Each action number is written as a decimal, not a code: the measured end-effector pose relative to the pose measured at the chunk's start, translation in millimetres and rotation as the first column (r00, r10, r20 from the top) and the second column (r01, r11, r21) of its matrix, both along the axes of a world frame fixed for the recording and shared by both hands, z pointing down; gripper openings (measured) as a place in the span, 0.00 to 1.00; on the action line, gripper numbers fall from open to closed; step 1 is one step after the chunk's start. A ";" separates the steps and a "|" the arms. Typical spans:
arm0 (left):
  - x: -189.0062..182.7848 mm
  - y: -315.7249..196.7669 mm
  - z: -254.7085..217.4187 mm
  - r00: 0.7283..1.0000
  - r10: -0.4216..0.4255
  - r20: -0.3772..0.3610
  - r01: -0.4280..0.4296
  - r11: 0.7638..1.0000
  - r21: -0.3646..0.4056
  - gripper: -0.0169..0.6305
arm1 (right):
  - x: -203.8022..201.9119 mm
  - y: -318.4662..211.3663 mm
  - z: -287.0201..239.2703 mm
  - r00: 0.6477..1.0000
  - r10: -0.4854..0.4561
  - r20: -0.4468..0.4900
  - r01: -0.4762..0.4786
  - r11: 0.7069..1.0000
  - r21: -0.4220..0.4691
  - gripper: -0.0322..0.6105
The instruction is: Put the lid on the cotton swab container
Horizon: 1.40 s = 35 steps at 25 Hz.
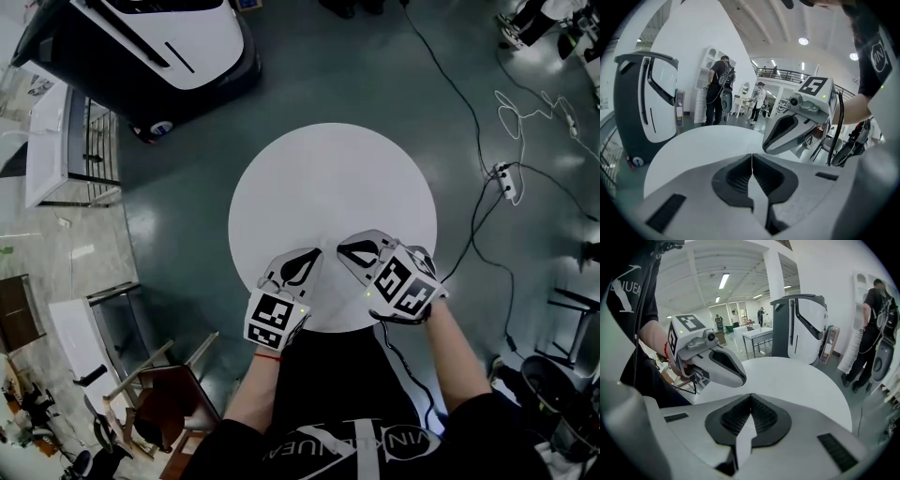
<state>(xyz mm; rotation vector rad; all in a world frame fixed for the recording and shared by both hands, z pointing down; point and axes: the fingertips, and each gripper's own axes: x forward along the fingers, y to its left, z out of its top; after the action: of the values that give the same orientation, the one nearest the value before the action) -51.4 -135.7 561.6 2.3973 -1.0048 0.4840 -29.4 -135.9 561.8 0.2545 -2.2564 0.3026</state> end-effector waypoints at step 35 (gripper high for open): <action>23.7 -7.8 -3.4 0.995 0.096 0.021 -0.097 0.995 0.024 0.04 | 1.7 0.0 3.0 0.999 0.034 0.032 -0.034 0.999 -0.010 0.05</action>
<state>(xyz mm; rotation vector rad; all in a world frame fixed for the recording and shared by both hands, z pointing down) -27.7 -143.5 558.2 2.4764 -0.9110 0.5333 -27.6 -135.9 564.8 0.2849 -2.2835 0.3373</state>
